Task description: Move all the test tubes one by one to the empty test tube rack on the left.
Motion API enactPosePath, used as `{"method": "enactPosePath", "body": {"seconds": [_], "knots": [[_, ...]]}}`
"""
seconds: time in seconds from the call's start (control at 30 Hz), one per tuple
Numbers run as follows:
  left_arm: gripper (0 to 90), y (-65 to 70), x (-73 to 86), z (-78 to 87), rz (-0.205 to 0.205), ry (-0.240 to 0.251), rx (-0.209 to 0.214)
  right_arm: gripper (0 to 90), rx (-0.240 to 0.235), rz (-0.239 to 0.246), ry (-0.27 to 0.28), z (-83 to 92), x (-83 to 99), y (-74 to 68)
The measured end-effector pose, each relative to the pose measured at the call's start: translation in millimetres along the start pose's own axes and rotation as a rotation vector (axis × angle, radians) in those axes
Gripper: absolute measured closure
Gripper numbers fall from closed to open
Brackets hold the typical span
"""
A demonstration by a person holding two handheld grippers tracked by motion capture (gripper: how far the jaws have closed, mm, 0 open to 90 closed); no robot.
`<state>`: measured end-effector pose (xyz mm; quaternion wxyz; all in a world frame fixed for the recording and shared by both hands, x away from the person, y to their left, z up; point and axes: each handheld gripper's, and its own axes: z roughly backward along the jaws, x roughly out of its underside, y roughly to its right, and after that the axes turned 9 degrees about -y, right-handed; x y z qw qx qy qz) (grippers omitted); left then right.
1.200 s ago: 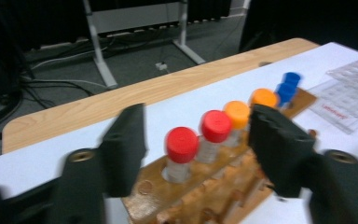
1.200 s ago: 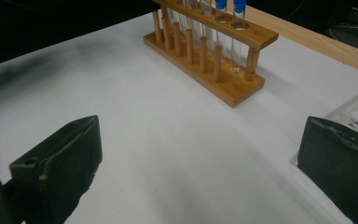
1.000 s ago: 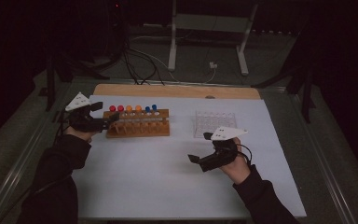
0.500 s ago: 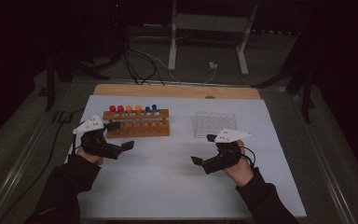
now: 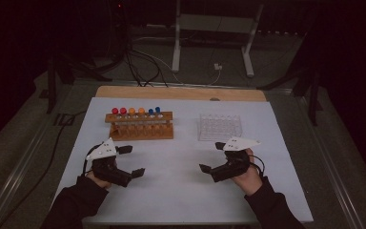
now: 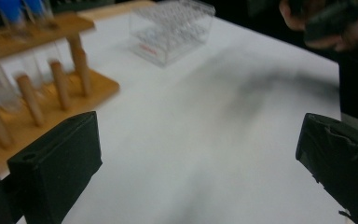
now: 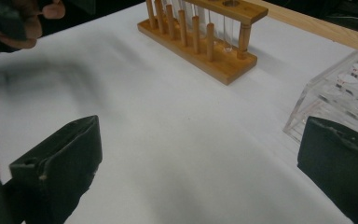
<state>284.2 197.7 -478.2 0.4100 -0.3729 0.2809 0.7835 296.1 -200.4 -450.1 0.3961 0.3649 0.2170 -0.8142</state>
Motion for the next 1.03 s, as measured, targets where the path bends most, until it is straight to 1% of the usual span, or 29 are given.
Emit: {"method": "enactPosePath", "body": {"seconds": [0.07, 0.1, 0.13, 0.17, 0.27, 0.33, 0.37, 0.4, 0.5, 0.57, 0.63, 0.8, 0.87, 1.03], "knots": [[0.9, 1.8, 7.3, -3.1, -0.007, -0.015, 0.008, 0.0, -0.005, 0.001, 0.003, 0.1, 1.5, 0.0], [0.9, 2.9, 10.9, -4.3, -0.01, -0.021, 0.004, 0.0, -0.002, 0.002, 0.002, 0.2, 2.3, -0.1], [0.9, 3.8, 14.4, -5.1, -0.018, -0.034, -0.004, 0.0, 0.002, 0.003, 0.001, 0.4, 3.0, -0.2], [0.9, 4.5, 17.2, -5.6, -0.022, -0.038, -0.009, 0.0, 0.005, 0.005, 0.003, 0.3, 3.7, 0.0], [0.9, 6.5, 29.5, -6.4, -0.013, -0.044, -0.032, 0.0, 0.009, 0.004, 0.0, -0.2, 5.3, 0.2], [0.9, 8.1, 35.8, -7.1, -0.005, -0.051, -0.058, 0.0, 0.012, 0.008, -0.001, -0.9, 5.4, 0.3], [0.9, 8.7, 37.3, -7.4, -0.009, -0.061, -0.073, 0.0, 0.013, 0.011, 0.0, -1.3, 5.4, 0.3], [0.9, 9.4, 38.0, -7.5, -0.012, -0.059, -0.088, 0.0, 0.014, 0.013, -0.002, -1.6, 5.3, 0.1], [0.9, 8.6, 36.4, -6.6, -0.003, -0.034, -0.101, 0.0, 0.015, 0.021, -0.005, -2.7, 4.8, -0.6], [0.9, 8.3, 35.1, -5.8, 0.0, -0.015, -0.098, 0.0, 0.014, 0.024, -0.004, -3.1, 4.4, -0.8], [0.9, 8.4, 34.8, -5.5, -0.002, -0.01, -0.088, 0.0, 0.013, 0.025, -0.003, -3.4, 4.2, -0.9], [0.9, 9.9, 33.7, -3.6, -0.004, 0.01, -0.08, 0.0, 0.01, 0.027, -0.008, -4.3, 4.3, -0.4], [0.9, 10.7, 33.6, -3.1, -0.003, 0.013, -0.075, 0.0, 0.008, 0.025, -0.008, -5.0, 4.3, -0.3], [0.9, 12.0, 34.5, -2.1, -0.004, 0.011, -0.085, 0.0, 0.007, 0.028, -0.009, -5.3, 3.0, -0.5]]}}
